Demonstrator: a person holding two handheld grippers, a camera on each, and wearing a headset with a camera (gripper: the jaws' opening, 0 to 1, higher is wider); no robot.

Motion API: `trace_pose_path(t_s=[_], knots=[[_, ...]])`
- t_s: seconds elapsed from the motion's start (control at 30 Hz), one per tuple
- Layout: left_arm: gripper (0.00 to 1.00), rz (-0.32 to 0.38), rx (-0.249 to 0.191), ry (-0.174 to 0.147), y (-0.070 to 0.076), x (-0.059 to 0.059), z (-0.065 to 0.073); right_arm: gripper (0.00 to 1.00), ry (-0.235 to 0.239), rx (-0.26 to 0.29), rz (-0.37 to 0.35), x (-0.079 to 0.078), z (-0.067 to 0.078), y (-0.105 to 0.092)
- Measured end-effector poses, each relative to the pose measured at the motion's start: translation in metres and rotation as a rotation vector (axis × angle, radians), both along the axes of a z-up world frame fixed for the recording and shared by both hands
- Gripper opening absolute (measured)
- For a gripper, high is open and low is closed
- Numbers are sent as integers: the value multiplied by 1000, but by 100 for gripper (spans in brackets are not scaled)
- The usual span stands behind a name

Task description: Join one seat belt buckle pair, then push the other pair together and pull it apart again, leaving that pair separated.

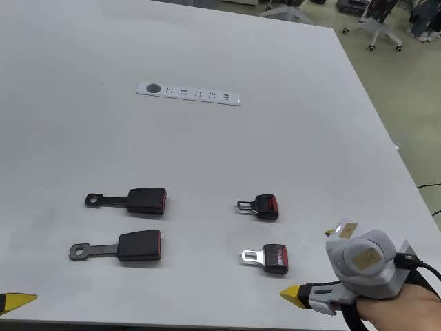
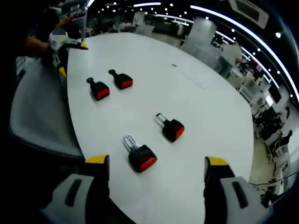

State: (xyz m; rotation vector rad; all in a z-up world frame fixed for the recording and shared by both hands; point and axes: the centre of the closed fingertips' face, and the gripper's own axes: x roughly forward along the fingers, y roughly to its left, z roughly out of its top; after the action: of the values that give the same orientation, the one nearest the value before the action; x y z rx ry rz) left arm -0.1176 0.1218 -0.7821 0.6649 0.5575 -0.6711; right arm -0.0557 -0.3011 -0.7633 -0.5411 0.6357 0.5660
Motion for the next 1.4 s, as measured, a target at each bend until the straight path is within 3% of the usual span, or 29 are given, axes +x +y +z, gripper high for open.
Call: trace_pose_path(t_s=[0.13, 0.3, 0.4, 0.6, 0.67, 0.93, 1.0, 1.1, 1.4], knots=[[100, 5, 0, 1, 1, 0, 0, 96, 39, -14, 8, -7, -8, 0], [100, 5, 2, 2, 1, 0, 0, 94, 36, -28, 31, -12, -10, 3], [100, -3, 37, 19, 3, -2, -6, 94, 43, -27, 31, -13, -12, 5], [100, -13, 14, 20, 0, -3, -4, 96, 52, -8, 33, -19, -13, 6], [100, -7, 6, 15, 0, -2, -3, 89, 57, -45, 49, -22, -15, 1], [100, -1, 3, 20, 1, -2, -4, 89, 55, -45, 58, -22, -13, 0], [100, -2, 5, 26, 1, -2, -5, 90, 77, -32, 50, -24, -15, 0], [100, -19, 16, 26, -1, -4, -6, 91, 69, 28, 39, -22, -7, 6], [100, 0, -6, 15, 0, -1, -2, 93, 102, 89, 9, -22, -7, 7]])
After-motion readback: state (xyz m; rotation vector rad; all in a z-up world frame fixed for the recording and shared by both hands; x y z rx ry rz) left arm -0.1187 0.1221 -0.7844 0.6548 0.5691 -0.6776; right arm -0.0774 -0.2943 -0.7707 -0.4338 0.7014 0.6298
